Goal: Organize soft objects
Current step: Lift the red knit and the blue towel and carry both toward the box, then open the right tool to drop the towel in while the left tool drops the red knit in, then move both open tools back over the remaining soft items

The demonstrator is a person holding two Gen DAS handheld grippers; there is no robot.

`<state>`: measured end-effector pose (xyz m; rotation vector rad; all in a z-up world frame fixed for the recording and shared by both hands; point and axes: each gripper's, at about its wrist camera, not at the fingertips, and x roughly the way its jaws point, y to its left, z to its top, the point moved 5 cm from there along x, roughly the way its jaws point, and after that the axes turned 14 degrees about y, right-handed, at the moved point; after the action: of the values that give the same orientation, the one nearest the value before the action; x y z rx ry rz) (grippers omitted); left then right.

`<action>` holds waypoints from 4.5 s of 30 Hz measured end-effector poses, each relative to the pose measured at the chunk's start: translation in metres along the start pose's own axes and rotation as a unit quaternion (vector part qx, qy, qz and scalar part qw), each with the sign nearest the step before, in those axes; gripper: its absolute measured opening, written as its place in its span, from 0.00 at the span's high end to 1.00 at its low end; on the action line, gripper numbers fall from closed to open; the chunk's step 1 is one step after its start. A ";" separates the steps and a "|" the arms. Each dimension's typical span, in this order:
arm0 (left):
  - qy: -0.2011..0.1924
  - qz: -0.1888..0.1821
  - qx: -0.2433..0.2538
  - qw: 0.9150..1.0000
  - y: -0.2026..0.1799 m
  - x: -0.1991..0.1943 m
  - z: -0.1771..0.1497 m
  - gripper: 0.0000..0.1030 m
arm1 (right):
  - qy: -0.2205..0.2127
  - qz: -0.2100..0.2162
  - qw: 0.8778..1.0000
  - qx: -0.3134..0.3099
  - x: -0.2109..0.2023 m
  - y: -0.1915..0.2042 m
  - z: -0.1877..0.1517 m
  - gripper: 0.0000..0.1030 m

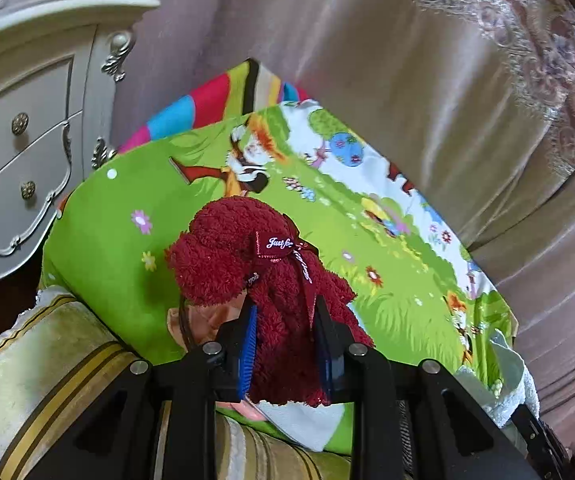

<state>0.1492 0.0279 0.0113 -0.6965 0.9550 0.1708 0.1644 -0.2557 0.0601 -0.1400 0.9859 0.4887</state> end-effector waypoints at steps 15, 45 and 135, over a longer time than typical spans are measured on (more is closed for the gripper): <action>0.009 -0.049 0.065 0.997 -0.057 -0.022 -0.040 0.74 | -0.025 -0.033 0.998 0.052 -0.055 -0.050 -0.038 0.83; 0.125 -0.131 0.268 0.946 -0.214 -0.013 -0.184 0.74 | -0.017 -0.118 0.973 0.197 -0.124 -0.169 -0.156 0.83; 0.154 -0.075 0.087 0.981 -0.027 -0.005 -0.084 0.39 | 0.053 -0.056 0.995 0.056 -0.041 -0.049 -0.087 0.28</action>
<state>0.1001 -0.0435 -0.0038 -0.6410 1.1929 -0.1568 0.1019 -0.3415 0.0412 -0.1209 1.1004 0.3248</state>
